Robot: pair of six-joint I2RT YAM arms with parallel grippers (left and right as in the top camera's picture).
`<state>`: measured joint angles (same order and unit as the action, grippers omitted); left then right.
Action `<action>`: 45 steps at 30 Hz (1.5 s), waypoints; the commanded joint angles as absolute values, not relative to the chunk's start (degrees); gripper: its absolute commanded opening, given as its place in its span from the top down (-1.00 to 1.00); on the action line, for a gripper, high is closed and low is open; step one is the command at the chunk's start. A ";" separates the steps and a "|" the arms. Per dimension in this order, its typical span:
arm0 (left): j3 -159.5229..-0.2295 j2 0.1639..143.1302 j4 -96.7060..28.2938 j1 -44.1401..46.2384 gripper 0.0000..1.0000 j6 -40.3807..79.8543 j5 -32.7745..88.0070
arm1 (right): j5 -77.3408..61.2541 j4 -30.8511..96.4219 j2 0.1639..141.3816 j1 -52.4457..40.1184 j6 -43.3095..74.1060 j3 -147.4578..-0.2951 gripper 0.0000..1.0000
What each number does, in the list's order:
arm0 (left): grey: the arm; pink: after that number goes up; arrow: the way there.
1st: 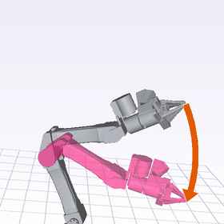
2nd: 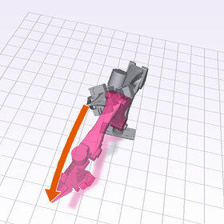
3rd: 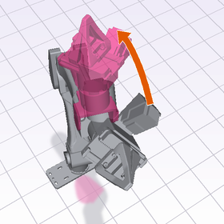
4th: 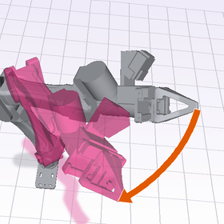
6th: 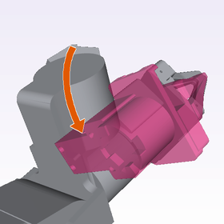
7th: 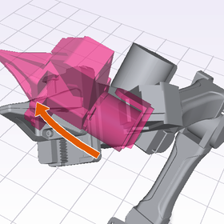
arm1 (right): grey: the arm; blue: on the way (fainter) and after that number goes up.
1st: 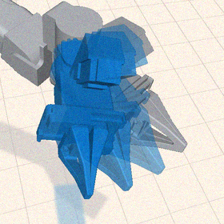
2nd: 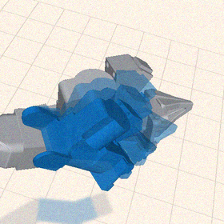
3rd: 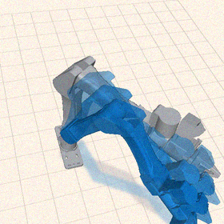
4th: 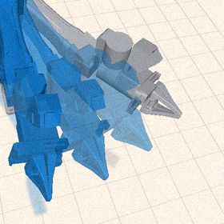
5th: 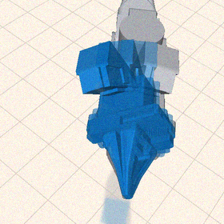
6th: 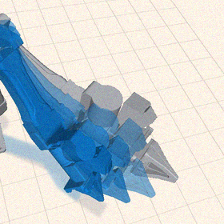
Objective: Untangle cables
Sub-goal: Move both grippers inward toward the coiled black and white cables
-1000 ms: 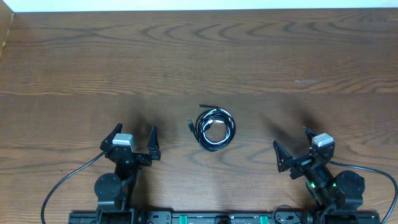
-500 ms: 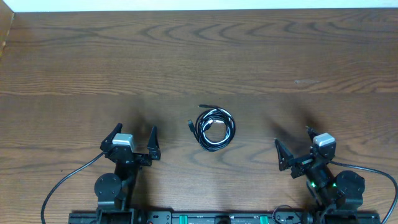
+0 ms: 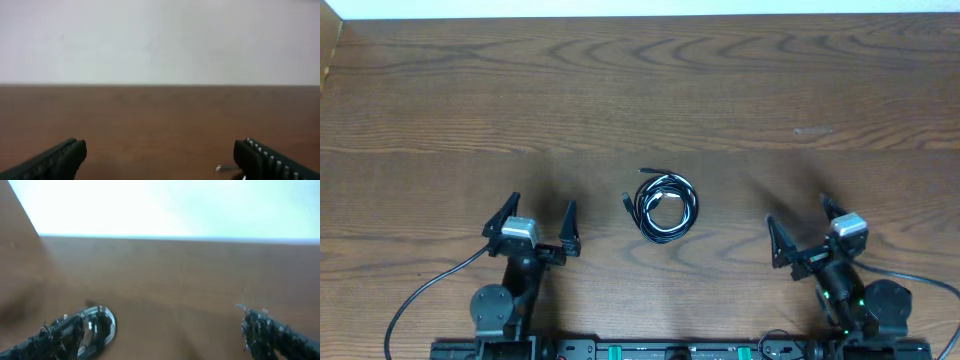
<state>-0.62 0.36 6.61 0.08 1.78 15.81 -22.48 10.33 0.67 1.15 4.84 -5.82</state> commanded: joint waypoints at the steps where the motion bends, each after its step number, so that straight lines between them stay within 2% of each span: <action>1: -1.23 0.73 6.57 0.25 -1.00 4.45 19.35 | -23.29 7.88 0.40 0.54 5.52 -5.93 -0.99; 7: -9.58 10.07 6.55 0.25 -1.00 6.76 24.38 | -23.59 6.57 4.40 0.54 9.17 -11.84 -0.98; 14: -31.97 35.20 6.13 0.69 -1.00 6.79 34.13 | -24.12 8.86 21.67 0.54 9.15 -30.76 -0.99; 17: -43.00 44.91 1.32 1.63 -1.00 8.84 35.64 | -24.21 17.19 31.77 0.54 9.17 -43.13 -0.99; 20: -54.30 53.58 -10.33 3.68 -1.00 8.91 35.62 | -24.10 31.99 42.54 0.32 8.80 -56.73 -0.98; 24: -60.77 60.77 -22.09 4.93 -1.00 8.88 35.55 | -24.12 46.19 53.74 0.32 5.65 -67.88 -0.98; 28: -60.75 64.05 -26.33 4.91 -1.00 11.14 37.52 | -24.27 48.14 60.90 0.32 6.20 -68.93 -0.99; 32: -60.75 66.48 -32.99 4.97 -1.00 3.46 34.59 | -21.37 50.85 68.40 -0.19 8.14 -68.69 -0.99; 37: -60.80 67.70 -38.61 6.48 -1.00 3.01 15.42 | -8.12 56.62 78.17 -9.50 7.03 -68.69 -0.99; 40: -61.10 67.09 -37.93 8.32 -1.00 2.81 11.88 | -4.93 55.11 82.78 -17.56 10.04 -68.69 -0.99; 45: -61.12 66.98 -35.44 11.38 -1.00 2.11 9.26 | -4.25 44.36 88.77 -27.79 14.96 -68.69 -0.99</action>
<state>-59.75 67.70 -35.75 10.00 3.53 14.24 -7.20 46.89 87.09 -24.14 11.20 -68.16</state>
